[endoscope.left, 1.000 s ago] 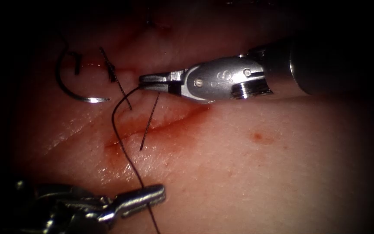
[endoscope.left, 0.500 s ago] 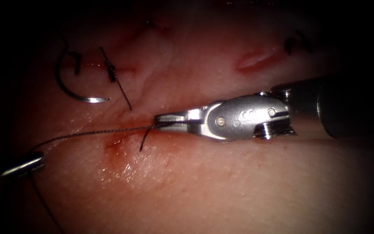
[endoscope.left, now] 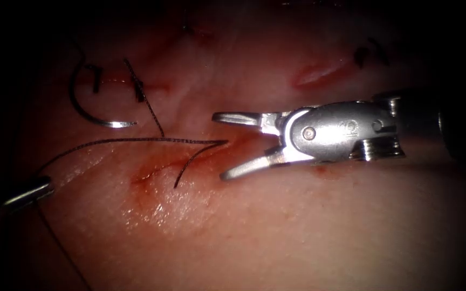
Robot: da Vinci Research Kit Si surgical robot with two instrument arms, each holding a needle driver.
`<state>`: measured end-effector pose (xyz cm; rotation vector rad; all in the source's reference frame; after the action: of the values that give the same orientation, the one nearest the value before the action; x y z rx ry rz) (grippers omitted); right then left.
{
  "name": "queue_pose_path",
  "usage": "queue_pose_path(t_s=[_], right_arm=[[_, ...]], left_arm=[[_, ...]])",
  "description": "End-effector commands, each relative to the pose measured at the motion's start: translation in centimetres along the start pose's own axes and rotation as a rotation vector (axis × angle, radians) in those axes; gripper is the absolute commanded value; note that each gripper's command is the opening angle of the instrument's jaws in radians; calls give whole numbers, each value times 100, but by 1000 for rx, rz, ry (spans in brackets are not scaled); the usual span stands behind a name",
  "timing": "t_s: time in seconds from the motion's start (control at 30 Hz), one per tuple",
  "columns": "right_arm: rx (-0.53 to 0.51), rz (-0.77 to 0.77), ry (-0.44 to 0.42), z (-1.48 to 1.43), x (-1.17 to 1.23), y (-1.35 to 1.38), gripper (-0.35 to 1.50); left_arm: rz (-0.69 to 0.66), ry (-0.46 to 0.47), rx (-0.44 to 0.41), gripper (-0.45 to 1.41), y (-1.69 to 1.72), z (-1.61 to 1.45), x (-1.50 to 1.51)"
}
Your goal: Wound Closure
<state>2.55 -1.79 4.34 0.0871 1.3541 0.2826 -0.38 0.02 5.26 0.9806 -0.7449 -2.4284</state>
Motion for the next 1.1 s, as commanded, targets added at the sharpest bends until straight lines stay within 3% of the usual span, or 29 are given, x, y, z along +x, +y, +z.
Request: queue_pose_path(t_s=[0.03, 0.1, 0.13, 0.17, 0.27, 0.3, 0.63, 0.87, 1.1], right_arm=[[-6, 2, 9, 3, -1, 14, 136], [-13, 5, 9, 1, -3, 25, 103], [-19, 4, 5, 2, -5, 33, 67], [-19, 4, 5, 2, -5, 33, 67], [-44, 1, -1, 9, -10, 47, -28], [-44, -2, 5, 13, -12, 50, -35], [57, -30, 15, 94, -50, 37, -35], [148, -14, 50, 145, -56, 14, -35], [188, 14, 99, 151, -47, 1, -35]], left_arm=[[9, 1, -1, -45, 1, 7, 1], [26, -3, -5, -45, 0, 6, 2], [42, -6, -7, -45, -2, 5, 3], [42, -6, -7, -45, -2, 5, 3], [46, -5, -7, -45, -3, 5, 3], [52, -6, -7, -45, -3, 5, 3], [41, 18, 8, -45, -14, 12, 2], [33, 12, 30, -45, -25, 28, -9], [48, 4, 48, -45, -14, 53, -33]])
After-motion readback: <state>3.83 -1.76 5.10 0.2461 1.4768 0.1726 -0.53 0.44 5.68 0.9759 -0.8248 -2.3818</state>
